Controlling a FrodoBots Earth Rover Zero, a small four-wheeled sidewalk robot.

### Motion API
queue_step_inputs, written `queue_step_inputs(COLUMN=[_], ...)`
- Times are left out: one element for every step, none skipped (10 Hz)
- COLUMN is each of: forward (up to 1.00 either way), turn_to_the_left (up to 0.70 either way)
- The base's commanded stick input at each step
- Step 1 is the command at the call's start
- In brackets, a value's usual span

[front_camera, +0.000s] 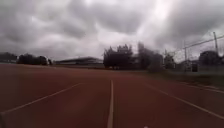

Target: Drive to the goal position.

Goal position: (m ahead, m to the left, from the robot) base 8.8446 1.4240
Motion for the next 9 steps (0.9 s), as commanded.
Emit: queue_step_inputs(forward=[0.7, 0.7, 0.7, 0.7, 0.7, 0.7, 0.7, 0.7, 0.7], turn_to_the_left=[0.0, 0.0, 0.0, 0.0, 0.0, 0.0, 0.0, 0.0, 0.0])
